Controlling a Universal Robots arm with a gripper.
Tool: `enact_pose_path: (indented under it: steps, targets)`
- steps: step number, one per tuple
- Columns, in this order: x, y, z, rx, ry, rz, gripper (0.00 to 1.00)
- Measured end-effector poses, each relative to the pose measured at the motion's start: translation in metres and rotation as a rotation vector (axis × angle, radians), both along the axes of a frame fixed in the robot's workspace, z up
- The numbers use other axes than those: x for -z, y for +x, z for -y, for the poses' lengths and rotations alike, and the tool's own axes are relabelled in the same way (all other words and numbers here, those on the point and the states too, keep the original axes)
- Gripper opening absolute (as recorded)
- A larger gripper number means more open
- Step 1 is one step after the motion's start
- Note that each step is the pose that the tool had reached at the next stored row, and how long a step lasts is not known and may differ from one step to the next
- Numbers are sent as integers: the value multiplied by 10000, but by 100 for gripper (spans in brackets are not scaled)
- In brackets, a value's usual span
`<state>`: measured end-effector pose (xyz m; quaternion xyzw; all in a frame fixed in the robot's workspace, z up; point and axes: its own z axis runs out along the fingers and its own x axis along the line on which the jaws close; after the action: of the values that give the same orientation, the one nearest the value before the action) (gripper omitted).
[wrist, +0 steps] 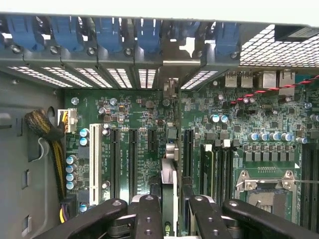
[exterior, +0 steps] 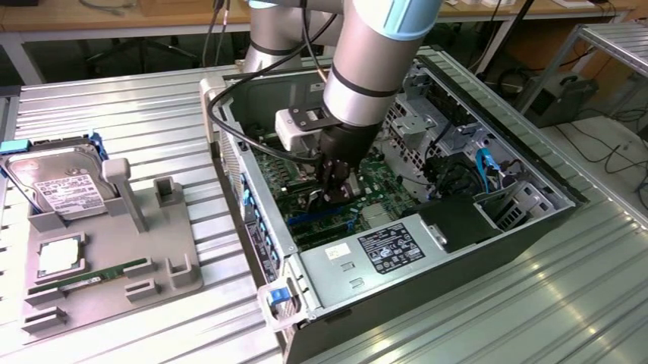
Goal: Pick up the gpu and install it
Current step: 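Insert the gpu into the slot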
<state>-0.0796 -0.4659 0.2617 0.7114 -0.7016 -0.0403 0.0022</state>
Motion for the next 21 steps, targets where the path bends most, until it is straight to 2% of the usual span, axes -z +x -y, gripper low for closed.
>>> enact_pose_path:
  steps: [3, 7, 15, 21]
  targets:
    - [12, -3, 0, 1, 2, -16, 26]
    - [19, -4, 0, 2, 1, -72, 26]
    - [-2, 6, 0, 18, 3, -76, 26]
    - [-14, 15, 0, 56, 3, -104, 26]
